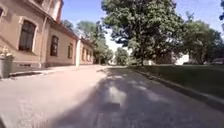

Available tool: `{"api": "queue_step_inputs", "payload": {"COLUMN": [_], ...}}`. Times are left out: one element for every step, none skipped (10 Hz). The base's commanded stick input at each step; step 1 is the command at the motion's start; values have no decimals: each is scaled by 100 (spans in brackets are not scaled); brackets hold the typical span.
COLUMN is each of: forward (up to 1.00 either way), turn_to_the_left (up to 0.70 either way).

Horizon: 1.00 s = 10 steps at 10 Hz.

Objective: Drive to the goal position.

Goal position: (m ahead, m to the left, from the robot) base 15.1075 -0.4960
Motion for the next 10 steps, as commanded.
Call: {"api": "queue_step_inputs", "payload": {"forward": [70, 70, 70, 70, 70, 70, 70, 70, 70, 70], "turn_to_the_left": [0, 0, 0, 0, 0, 0, 0, 0, 0, 0]}}
